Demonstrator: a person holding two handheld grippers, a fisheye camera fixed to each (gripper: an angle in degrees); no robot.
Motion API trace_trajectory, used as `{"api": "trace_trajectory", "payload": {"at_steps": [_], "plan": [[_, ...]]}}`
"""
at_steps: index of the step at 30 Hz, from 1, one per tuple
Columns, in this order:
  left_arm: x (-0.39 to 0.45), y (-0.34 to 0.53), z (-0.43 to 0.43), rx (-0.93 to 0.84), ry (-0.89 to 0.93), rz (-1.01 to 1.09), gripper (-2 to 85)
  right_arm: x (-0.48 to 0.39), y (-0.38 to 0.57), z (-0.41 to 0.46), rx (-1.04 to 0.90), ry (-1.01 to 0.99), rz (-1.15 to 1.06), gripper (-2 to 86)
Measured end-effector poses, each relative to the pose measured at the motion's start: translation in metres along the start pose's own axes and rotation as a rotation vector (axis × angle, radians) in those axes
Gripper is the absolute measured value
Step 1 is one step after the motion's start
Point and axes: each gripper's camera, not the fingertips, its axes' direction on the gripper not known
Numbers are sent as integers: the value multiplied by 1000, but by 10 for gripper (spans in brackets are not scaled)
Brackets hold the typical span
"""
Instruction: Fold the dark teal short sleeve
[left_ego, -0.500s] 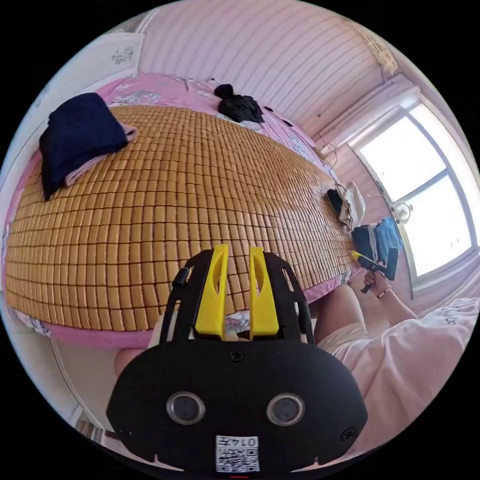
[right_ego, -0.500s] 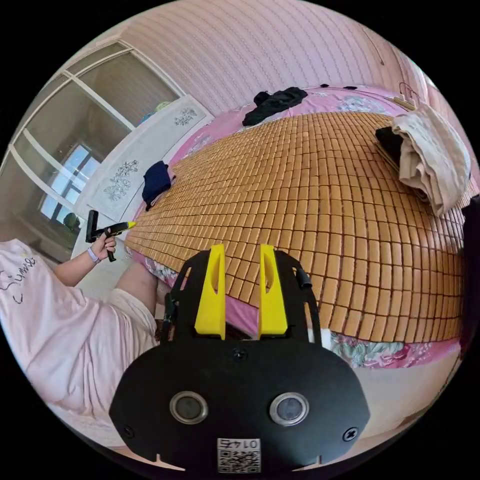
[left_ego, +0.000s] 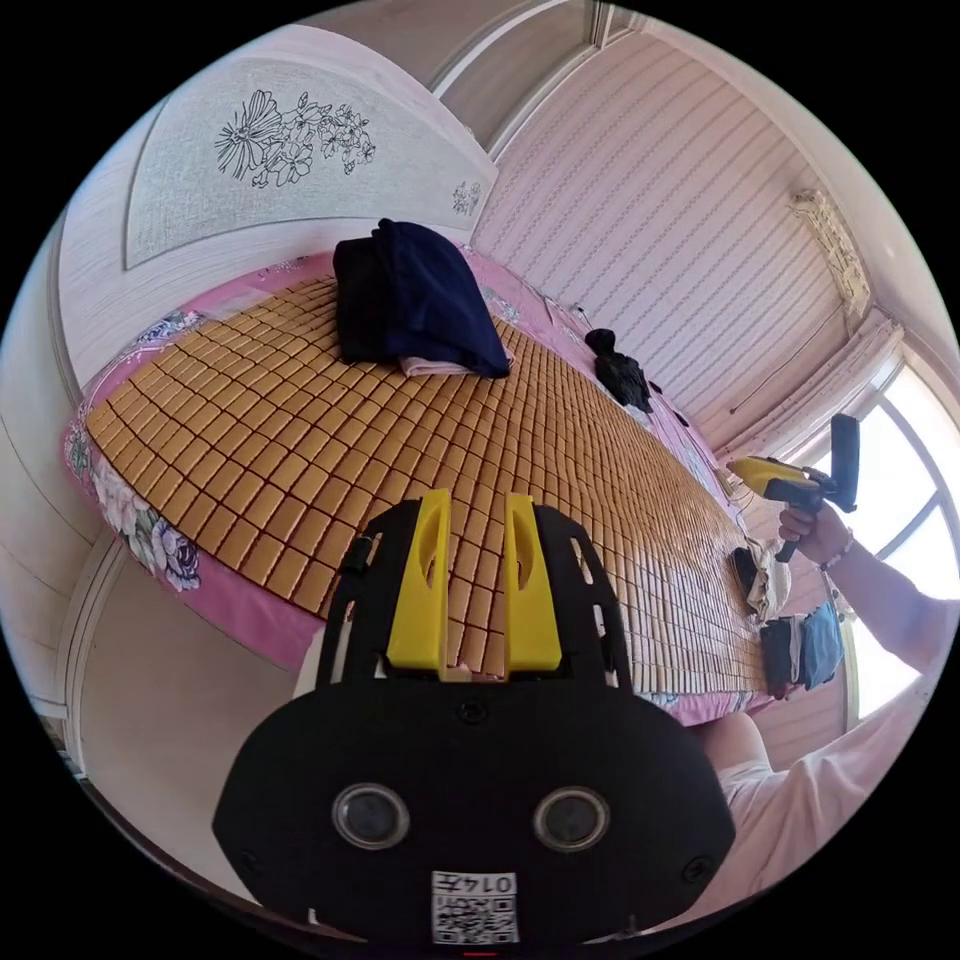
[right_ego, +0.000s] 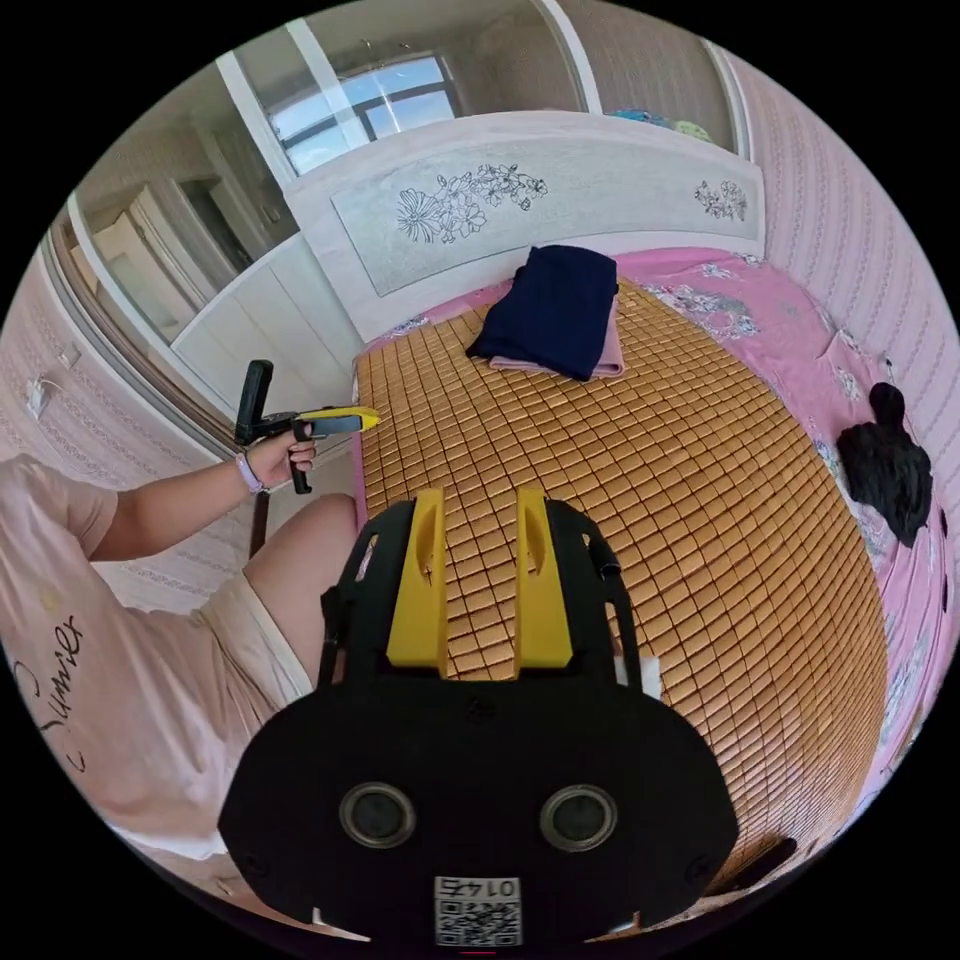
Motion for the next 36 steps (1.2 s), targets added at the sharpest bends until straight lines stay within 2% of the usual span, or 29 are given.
{"api": "trace_trajectory", "payload": {"at_steps": [4, 13, 17, 19, 21, 22, 24, 26, 31, 33, 36], "plan": [[-26, -24, 19, 39, -35, -8, 71, -9, -67, 61, -62, 12, -23, 73], [-75, -87, 71, 99, -168, -10, 84, -23, -200, 205, -171, 92, -12, 117], [-84, -96, 86, 87, -83, -13, 87, -26, -238, 253, -153, 133, 48, 130], [-85, -95, 92, 50, -149, -40, 60, -24, -246, 269, -200, 233, 70, 111], [-87, -94, 94, 15, -154, -57, 15, -14, -247, 273, -241, 312, 110, 28], [-87, -92, 93, 6, -145, -59, 5, -12, -247, 269, -234, 285, 112, 19], [-81, -88, 85, -7, -146, -39, -4, 2, -243, 238, -175, 109, 161, 3], [-68, -78, 68, 44, -133, 51, -7, 14, -236, 202, -94, 2, 167, 1], [-16, -60, 6, 130, -163, 314, -9, 63, -175, 62, 221, -68, 273, -1], [-1, -50, -23, 158, -130, 352, -9, 80, -106, -14, 425, -59, 388, -1], [25, -4, -73, 197, -20, 362, -9, 81, 3, -76, 519, -85, 499, -1]]}}
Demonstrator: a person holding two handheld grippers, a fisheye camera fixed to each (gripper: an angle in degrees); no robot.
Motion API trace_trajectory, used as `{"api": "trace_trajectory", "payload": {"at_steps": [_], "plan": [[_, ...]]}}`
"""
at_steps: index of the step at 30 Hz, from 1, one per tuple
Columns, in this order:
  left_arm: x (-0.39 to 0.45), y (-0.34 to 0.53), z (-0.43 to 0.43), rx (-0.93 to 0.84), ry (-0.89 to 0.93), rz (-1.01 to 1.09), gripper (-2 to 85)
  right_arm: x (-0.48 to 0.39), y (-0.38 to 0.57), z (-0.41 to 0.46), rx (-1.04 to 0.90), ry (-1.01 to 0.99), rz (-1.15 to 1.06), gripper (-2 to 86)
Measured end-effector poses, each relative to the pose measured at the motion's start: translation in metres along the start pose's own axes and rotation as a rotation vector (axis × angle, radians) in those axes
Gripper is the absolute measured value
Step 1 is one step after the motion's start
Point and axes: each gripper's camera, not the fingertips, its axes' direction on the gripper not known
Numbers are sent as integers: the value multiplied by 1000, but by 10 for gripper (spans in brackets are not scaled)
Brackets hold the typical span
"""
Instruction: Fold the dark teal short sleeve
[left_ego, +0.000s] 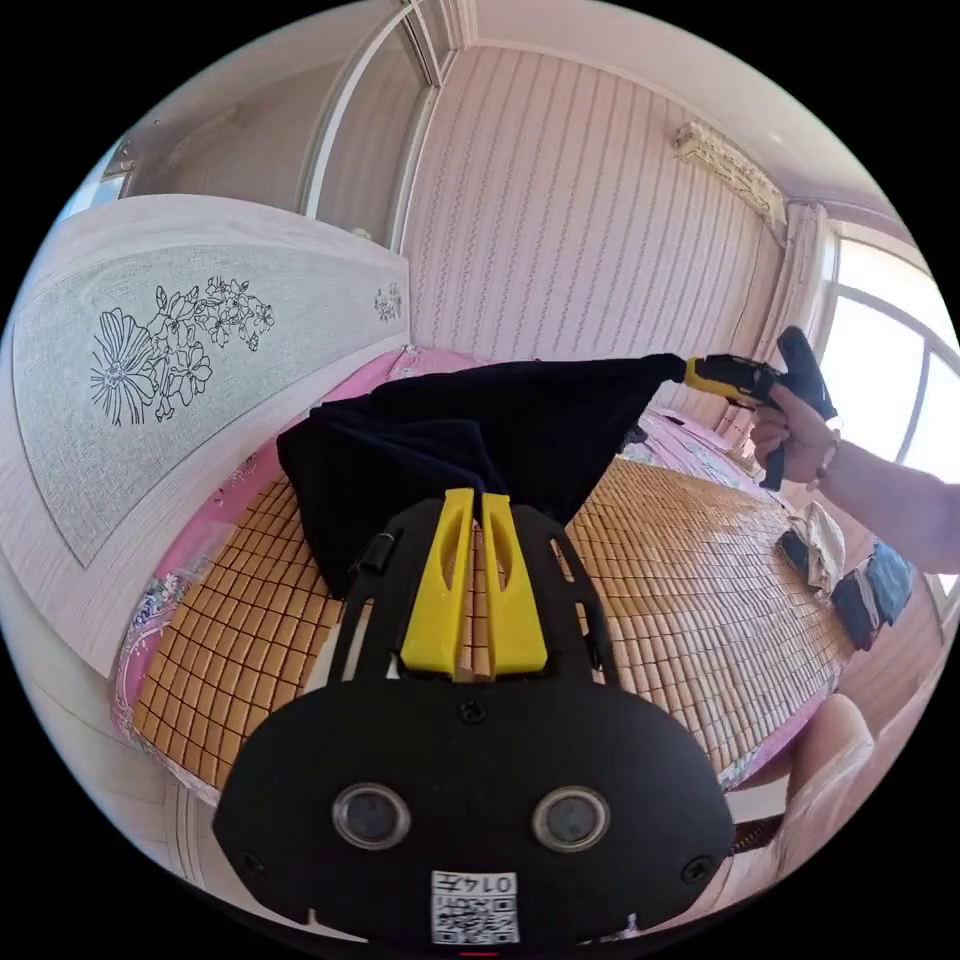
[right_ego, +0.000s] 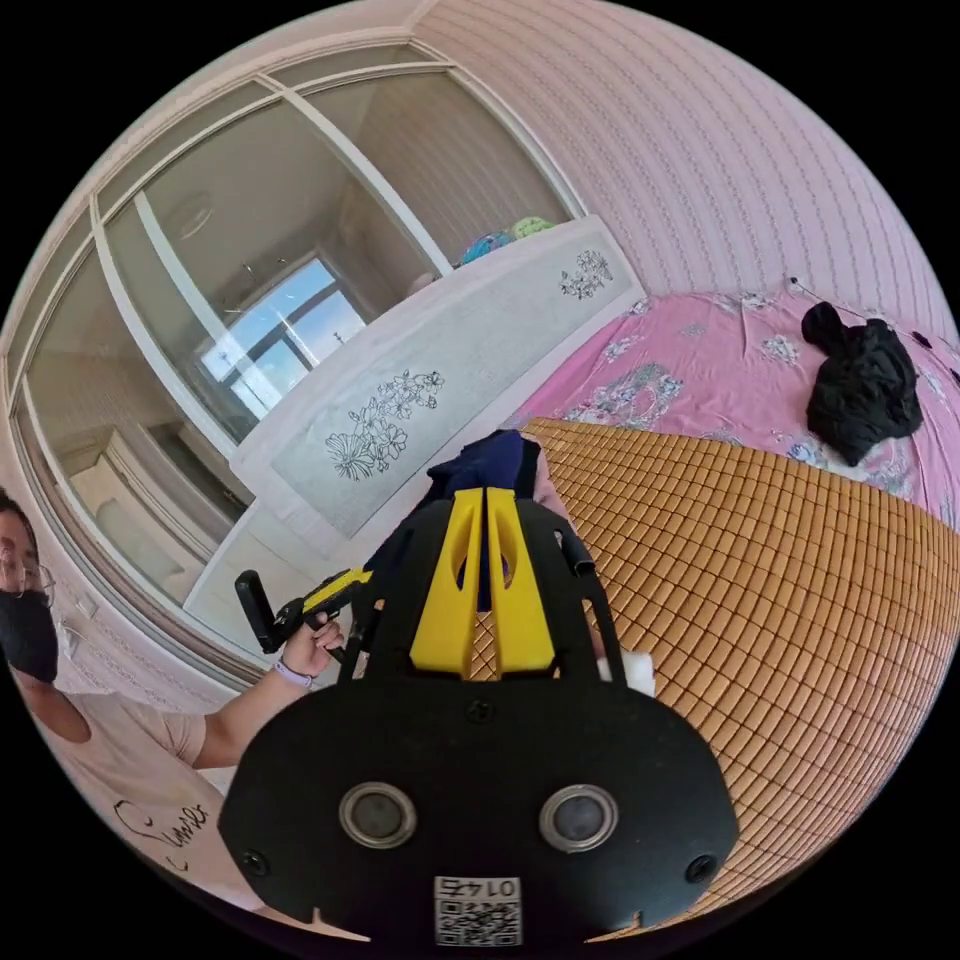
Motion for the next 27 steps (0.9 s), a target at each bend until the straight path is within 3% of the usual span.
{"api": "trace_trajectory", "payload": {"at_steps": [4, 7, 12, 20, 22, 27], "plan": [[71, 69, -46, -78, 138, 13, -10, 27, 111, -93, -82, 125, 159, 0], [104, 116, -57, -194, 257, -71, -10, 39, 211, -152, -104, 167, 396, 0], [144, 131, -80, -253, 309, -29, -10, 12, 308, -238, 18, 132, 558, 0], [186, 109, -108, -194, 357, 22, -10, -24, 318, -330, 220, 24, 507, 0], [205, 88, -115, -182, 360, 123, -10, -31, 306, -351, 299, -8, 455, 0], [237, 7, -118, -81, 388, 251, -10, -42, 200, -423, 467, -4, 294, -2]]}}
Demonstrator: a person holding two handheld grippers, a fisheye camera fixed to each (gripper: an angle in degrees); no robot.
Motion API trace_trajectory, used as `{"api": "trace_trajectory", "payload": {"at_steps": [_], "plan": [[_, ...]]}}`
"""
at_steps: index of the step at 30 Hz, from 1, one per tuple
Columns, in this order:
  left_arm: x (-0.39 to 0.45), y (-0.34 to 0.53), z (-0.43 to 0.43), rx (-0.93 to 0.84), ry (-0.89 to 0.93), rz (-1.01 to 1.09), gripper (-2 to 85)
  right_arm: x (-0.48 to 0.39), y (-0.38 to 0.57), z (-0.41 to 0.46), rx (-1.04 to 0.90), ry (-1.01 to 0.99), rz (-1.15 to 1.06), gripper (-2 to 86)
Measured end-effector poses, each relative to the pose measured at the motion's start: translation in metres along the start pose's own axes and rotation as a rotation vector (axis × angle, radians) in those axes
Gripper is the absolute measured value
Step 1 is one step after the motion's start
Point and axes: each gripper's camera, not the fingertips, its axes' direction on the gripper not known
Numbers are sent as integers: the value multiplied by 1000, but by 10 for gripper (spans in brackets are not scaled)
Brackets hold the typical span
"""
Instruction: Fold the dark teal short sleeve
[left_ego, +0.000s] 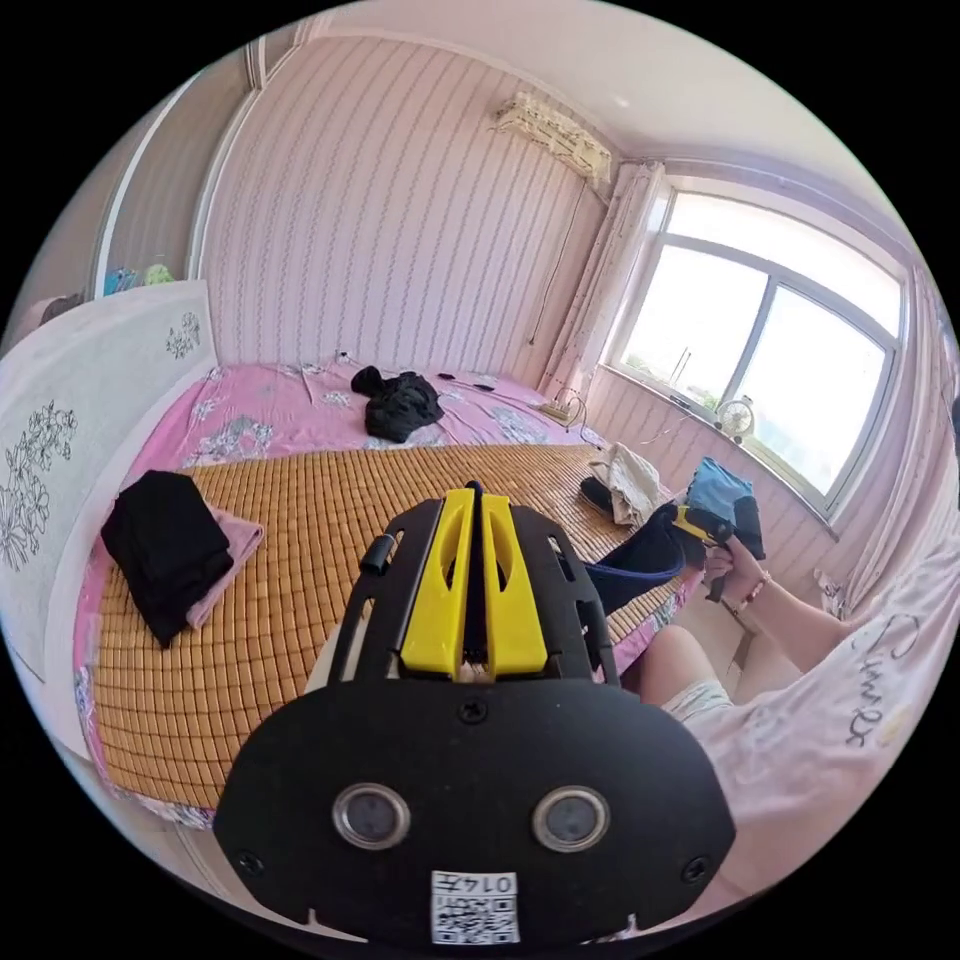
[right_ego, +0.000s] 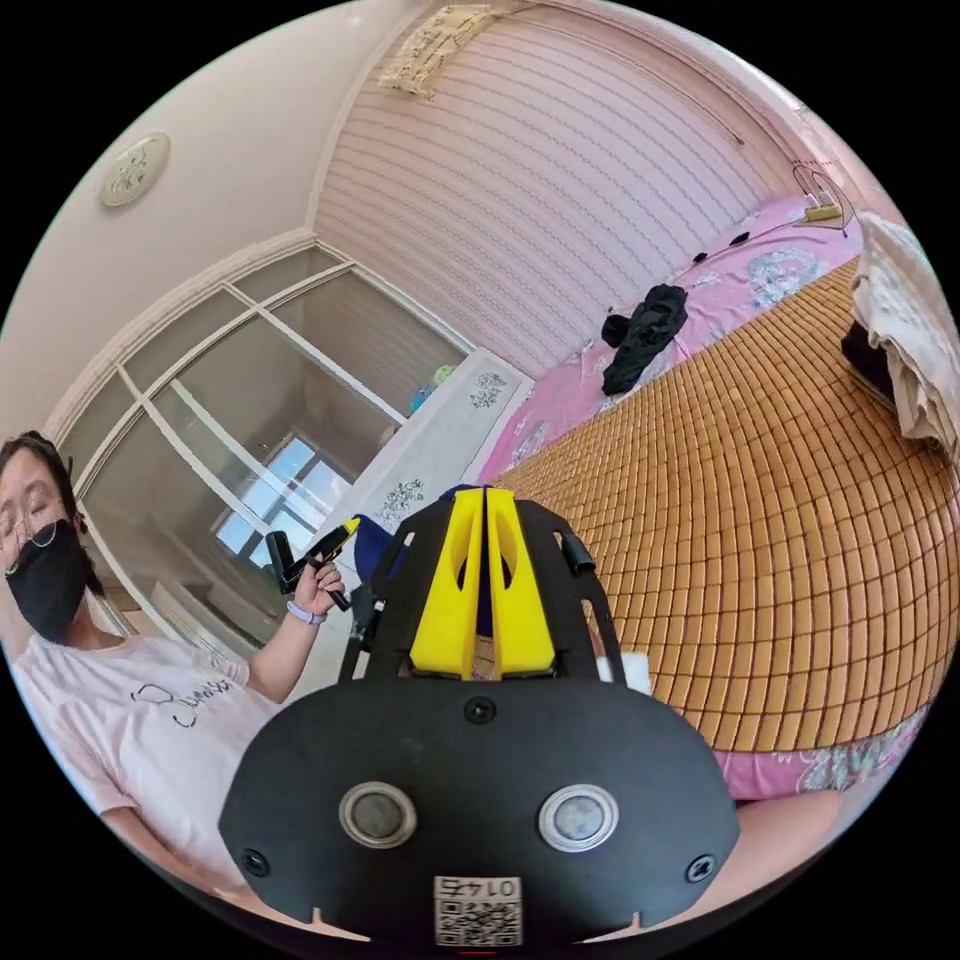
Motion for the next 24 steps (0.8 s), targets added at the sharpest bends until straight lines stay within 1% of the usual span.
{"api": "trace_trajectory", "payload": {"at_steps": [1, 2, 3, 4, 5, 6, 7, 9, 11, 13, 15, 16, 17, 18, 19, 20, 21, 22, 23, 24], "plan": [[5, -29, -3, 24, -56, 8, -10, -7, -18, -2, 39, -11, -2, -2], [10, -45, -7, 40, -95, 26, -10, -27, -53, -10, 140, -57, -13, -2], [25, -77, -17, 89, -181, 87, -10, -52, -88, -18, 230, -136, -50, -2], [40, -106, -31, 162, -239, 136, -10, -67, -104, -23, 261, -174, -76, -2], [47, -120, -40, 206, -252, 148, -10, -99, -134, -33, 304, -213, -139, -2], [59, -144, -59, 298, -260, 158, -10, -132, -156, -46, 343, -198, -233, -2], [70, -161, -77, 382, -273, 167, -10, -146, -164, -53, 359, -173, -278, -2], [85, -172, -96, 487, -290, 192, -10, -188, -177, -81, 419, -61, -401, -1], [93, -169, -103, 542, -302, 203, -10, -198, -174, -100, 412, -46, -446, -1], [89, -141, -102, 552, -214, 193, -10, -197, -157, -114, 356, -49, -486, -1], [80, -107, -90, 493, -140, 160, -10, -184, -117, -121, 247, 32, -519, 0], [72, -80, -77, 435, -101, 129, -10, -177, -105, -120, 211, 58, -516, 0], [68, -65, -69, 399, -88, 107, -10, -161, -81, -116, 126, 110, -488, 0], [58, -34, -50, 311, -65, 41, -10, -138, -57, -107, 28, 155, -418, 0], [48, -3, -28, 215, -41, -41, -10, -125, -45, -102, -20, 175, -373, 1], [43, 13, -16, 167, -32, -83, -10, -97, -21, -91, -112, 215, -268, 1], [33, 43, 11, 63, -19, -165, -10, -69, 1, -81, -180, 254, -147, 1], [26, 71, 38, -43, -8, -235, -10, -56, 12, -76, -206, 260, -92, 2], [23, 84, 51, -92, -10, -260, -10, -31, 31, -66, -265, 296, 14, 2], [16, 109, 77, -192, -11, -315, -10, -14, 48, -56, -323, 364, 76, 2]]}}
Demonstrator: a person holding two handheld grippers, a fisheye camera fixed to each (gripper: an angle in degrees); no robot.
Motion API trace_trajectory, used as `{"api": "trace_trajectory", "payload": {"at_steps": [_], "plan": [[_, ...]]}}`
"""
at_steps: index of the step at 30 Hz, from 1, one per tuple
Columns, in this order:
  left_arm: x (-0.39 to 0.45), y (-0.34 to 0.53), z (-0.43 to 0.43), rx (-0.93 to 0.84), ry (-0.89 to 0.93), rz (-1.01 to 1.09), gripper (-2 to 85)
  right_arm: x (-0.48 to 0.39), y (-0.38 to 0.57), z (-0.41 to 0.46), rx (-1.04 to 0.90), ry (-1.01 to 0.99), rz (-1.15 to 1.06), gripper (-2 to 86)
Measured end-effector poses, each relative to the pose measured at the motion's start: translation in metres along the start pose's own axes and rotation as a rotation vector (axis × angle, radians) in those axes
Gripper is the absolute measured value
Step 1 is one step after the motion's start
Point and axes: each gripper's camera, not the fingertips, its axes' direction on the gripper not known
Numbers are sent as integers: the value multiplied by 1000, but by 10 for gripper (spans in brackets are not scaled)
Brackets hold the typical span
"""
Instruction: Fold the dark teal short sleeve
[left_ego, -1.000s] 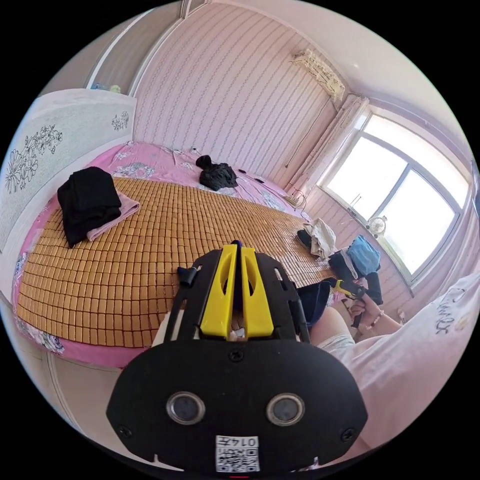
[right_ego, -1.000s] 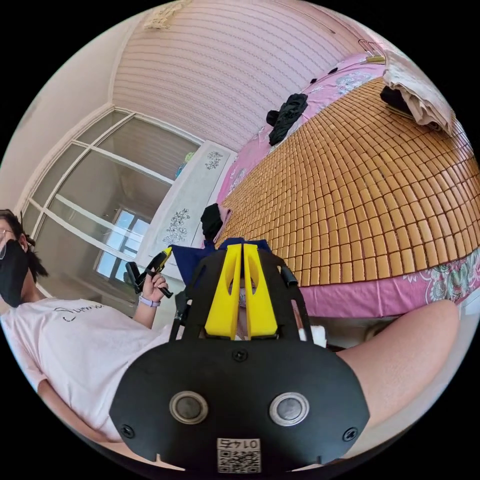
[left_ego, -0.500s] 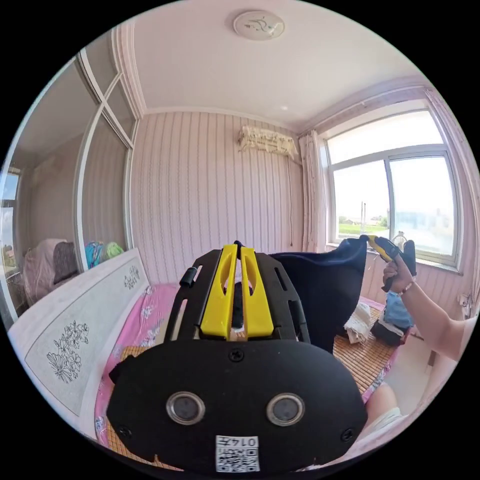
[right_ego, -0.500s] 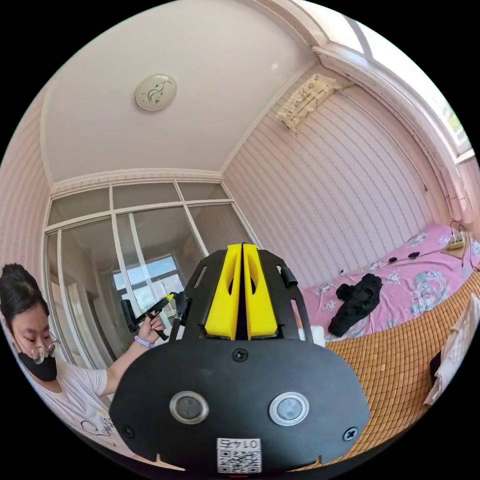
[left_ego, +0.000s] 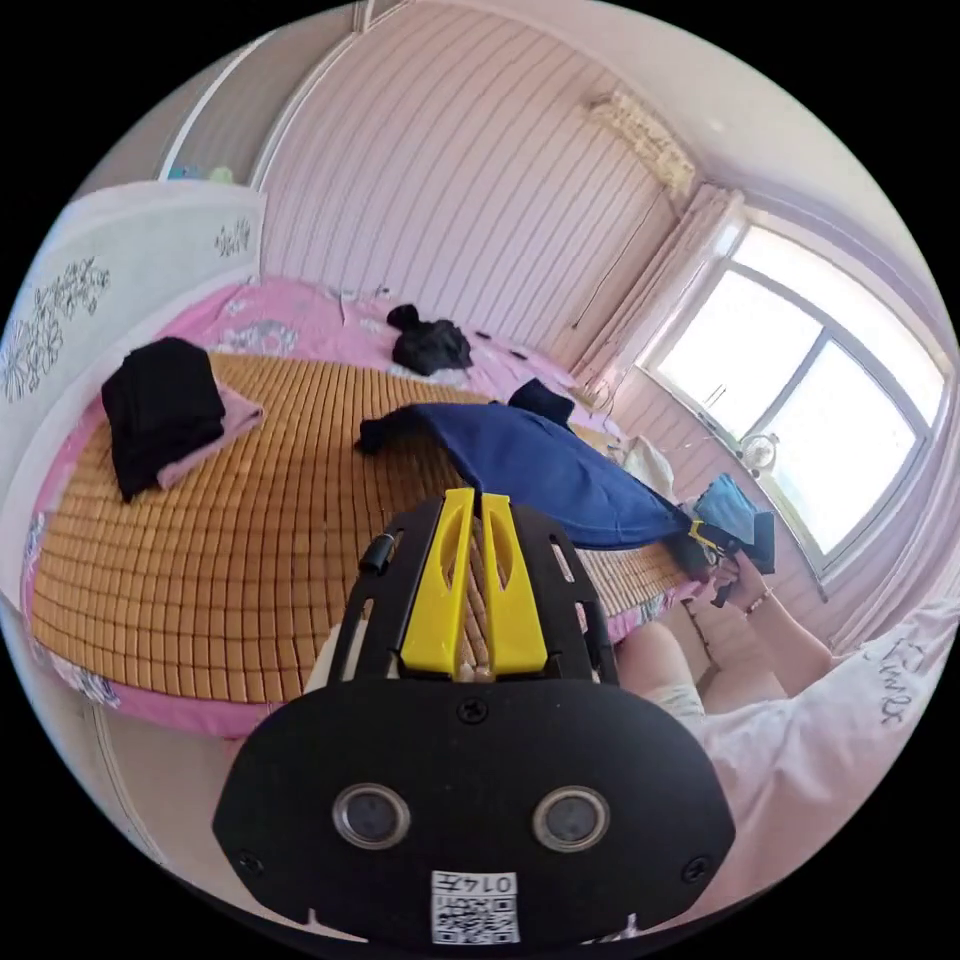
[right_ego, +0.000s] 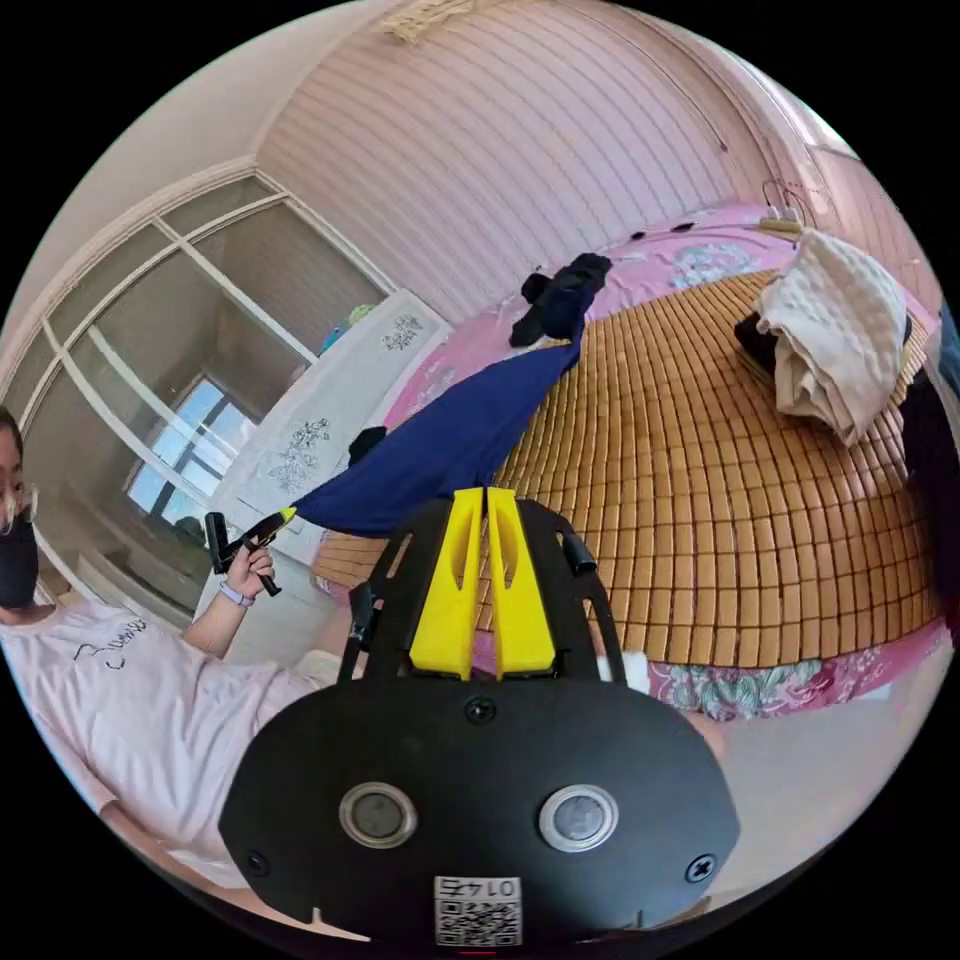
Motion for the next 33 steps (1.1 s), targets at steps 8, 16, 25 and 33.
{"api": "trace_trajectory", "payload": {"at_steps": [8, 16, 25, 33], "plan": [[-25, 53, 87, -386, -51, -79, -9, 9, 34, 36, -225, 141, 188, 2], [-29, 54, 85, -408, -66, -108, -9, -34, 39, 50, -404, 314, 23, 72], [-32, 59, 64, -381, -43, -125, -9, -44, 48, 31, -553, 297, 78, 2], [10, 15, -76, 102, 193, 23, -10, -113, 30, -176, 172, -279, -68, 1]]}}
